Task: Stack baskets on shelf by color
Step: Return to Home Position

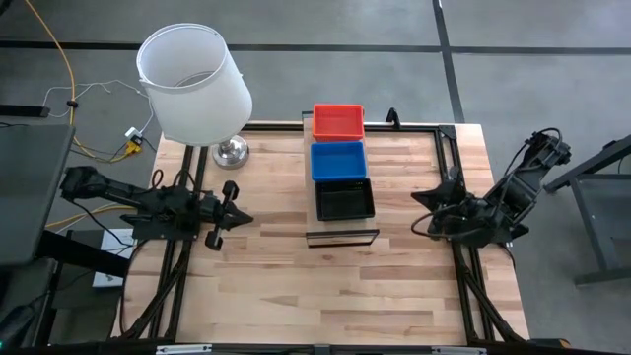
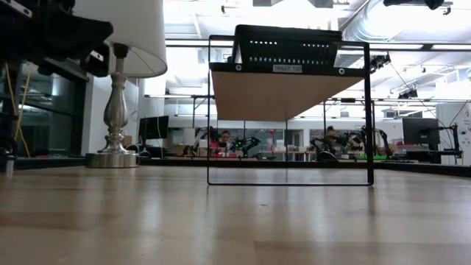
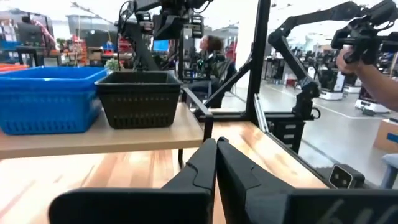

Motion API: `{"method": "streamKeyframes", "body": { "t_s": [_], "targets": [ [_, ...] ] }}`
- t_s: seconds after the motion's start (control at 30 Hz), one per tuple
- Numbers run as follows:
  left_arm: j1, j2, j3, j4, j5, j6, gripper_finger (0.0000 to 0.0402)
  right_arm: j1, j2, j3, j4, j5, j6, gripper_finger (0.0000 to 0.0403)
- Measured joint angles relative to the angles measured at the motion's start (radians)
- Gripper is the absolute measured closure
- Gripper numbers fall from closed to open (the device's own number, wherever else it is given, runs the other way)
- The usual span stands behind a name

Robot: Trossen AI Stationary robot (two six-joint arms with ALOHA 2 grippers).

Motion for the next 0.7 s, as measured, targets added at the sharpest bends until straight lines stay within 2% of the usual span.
{"method": "streamKeyframes", "body": {
  "t_s": [0.1,0.2,0.3,0.4,0.57,0.7],
  "targets": [
    [-0.001,-0.016,0.0,-0.037,0.0,-0.005,0.0401,0.0,-0.009,-0.02,0.012,-0.032,-0.016,0.0402],
    [-0.001,-0.019,0.0,-0.037,0.0,0.005,0.0401,0.015,-0.055,-0.121,0.036,-0.09,-0.009,0.0403],
    [-0.001,-0.02,0.0,-0.028,-0.006,0.036,0.0401,0.038,-0.163,-0.258,0.106,-0.124,0.041,0.0403],
    [-0.001,-0.02,0.0,-0.029,-0.034,0.061,0.0401,0.048,-0.308,-0.367,0.212,-0.147,0.018,0.0403],
    [-0.001,-0.02,0.0,-0.03,-0.067,0.1,0.0401,0.035,-0.545,-0.502,0.454,-0.126,-0.24,0.0403],
    [-0.001,-0.02,0.0,-0.032,-0.067,0.071,0.0401,0.006,-0.686,-0.612,0.676,-0.215,-0.493,0.0403]
  ]
}}
